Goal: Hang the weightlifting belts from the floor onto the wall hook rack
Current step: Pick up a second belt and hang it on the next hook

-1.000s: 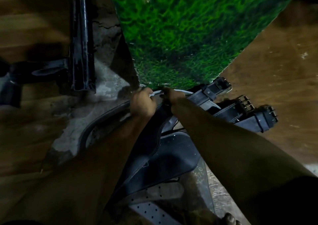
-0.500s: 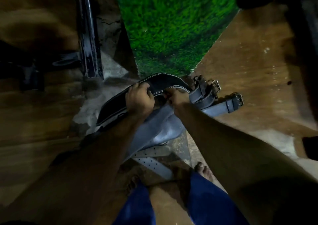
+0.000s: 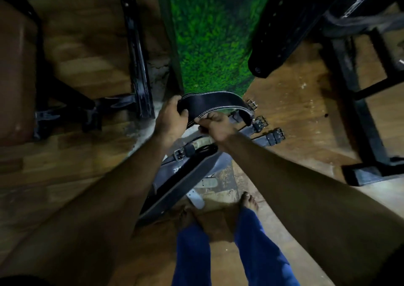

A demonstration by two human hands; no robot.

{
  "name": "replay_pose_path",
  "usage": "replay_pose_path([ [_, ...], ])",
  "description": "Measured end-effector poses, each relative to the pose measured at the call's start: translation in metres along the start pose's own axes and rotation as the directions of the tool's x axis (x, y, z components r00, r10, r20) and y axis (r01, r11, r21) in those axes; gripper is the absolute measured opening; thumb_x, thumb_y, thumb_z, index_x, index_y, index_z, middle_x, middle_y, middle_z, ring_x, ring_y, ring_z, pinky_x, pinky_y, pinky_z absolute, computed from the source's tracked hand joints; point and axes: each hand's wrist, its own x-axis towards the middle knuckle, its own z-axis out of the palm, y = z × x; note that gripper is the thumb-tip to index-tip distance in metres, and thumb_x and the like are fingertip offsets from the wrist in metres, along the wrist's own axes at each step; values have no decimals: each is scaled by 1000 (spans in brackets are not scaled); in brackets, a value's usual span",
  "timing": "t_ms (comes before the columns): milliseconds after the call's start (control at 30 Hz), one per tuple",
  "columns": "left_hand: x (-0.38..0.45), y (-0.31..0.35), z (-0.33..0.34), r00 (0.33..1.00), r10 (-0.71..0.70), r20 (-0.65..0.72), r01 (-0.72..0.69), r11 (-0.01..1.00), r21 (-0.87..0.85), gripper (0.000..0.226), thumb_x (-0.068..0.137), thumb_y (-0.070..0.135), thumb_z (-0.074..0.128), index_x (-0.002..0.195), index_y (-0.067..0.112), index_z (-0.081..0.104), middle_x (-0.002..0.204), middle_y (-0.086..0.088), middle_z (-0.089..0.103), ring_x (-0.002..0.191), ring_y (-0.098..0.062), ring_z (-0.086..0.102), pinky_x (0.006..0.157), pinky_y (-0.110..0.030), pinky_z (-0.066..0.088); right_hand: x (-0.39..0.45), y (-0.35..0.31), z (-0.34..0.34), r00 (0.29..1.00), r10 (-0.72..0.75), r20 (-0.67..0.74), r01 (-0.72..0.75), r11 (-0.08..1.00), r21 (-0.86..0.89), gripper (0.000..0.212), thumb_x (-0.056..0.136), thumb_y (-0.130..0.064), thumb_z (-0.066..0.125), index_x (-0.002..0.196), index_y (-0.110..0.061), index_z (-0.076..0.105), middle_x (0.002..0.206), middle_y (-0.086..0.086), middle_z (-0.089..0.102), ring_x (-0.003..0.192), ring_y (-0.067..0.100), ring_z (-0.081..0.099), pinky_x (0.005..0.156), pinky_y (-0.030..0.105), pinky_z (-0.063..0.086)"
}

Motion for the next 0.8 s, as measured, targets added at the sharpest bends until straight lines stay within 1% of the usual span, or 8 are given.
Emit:
replay_pose_path([
  [100, -19, 26, -34, 998, 3, 59, 2, 996, -92, 48, 98, 27, 53, 144, 17, 50, 146, -9, 56, 133, -26, 53, 112, -38, 43, -39, -39, 3, 998, -47, 42, 49, 997, -53, 44, 92, 4, 66, 59, -15, 44, 41, -12, 47, 43, 3, 48, 54, 20, 45],
  [200, -41, 54, -65, 998, 55, 23, -52, 992, -118, 40, 103, 21, 50, 141, 10, 53, 142, -12, 58, 131, -27, 54, 111, -37, 42, -73, -67, 0, 993, -92, 78, 101, 988, -114, 47, 91, 6, 65, 58, -15, 40, 39, -11, 46, 40, 2, 48, 49, 16, 44],
  [333, -72, 93, -94, 993, 122, -2, -121, 985, -125, 37, 101, 20, 54, 136, 10, 57, 138, -11, 61, 130, -26, 55, 113, -39, 41, -112, -95, -3, 981, -124, 148, 149, 975, -167, 37, 90, 4, 68, 65, -12, 45, 49, -5, 50, 45, 5, 51, 54, 19, 47],
  [400, -88, 113, -103, 991, 129, -43, -134, 978, -160, 33, 96, 24, 57, 126, 11, 63, 126, -12, 67, 120, -28, 61, 106, -41, 47, -129, -114, -7, 968, -160, 192, 195, 964, -181, 35, 90, 3, 68, 65, -12, 49, 52, -2, 51, 47, 5, 51, 57, 21, 46],
  [467, -105, 136, -114, 987, 125, -97, -144, 965, -220, 21, 95, 22, 61, 113, 12, 66, 112, -11, 71, 105, -28, 66, 96, -40, 51, -150, -137, -15, 954, -197, 224, 236, 958, -161, 36, 90, 4, 67, 63, -13, 50, 50, -6, 51, 49, 8, 49, 57, 24, 44],
  [600, -143, 192, -142, 971, 156, -184, -211, 918, -335, 7, 96, 10, 63, 102, 12, 63, 89, -2, 65, 84, -15, 58, 83, -31, 46, -196, -189, -32, 923, -278, 268, 318, 940, -120, 36, 94, 1, 64, 64, -15, 49, 53, -5, 50, 49, 6, 47, 54, 21, 41],
  [700, -172, 238, -168, 958, 201, -205, -266, 889, -372, 14, 96, 9, 62, 91, 22, 61, 88, -4, 63, 84, -17, 57, 83, -33, 45, -232, -235, -37, 900, -351, 258, 384, 919, -91, 33, 99, -14, 61, 68, -18, 51, 56, -10, 59, 51, 3, 54, 53, 20, 44],
  [800, -203, 285, -193, 941, 254, -222, -327, 848, -416, 18, 96, 5, 60, 88, 21, 61, 90, -10, 63, 86, -23, 57, 80, -35, 47, -266, -279, -38, 872, -439, 218, 455, 890, -26, 35, 101, -22, 59, 67, -21, 52, 64, 0, 61, 54, 10, 57, 55, 26, 46],
])
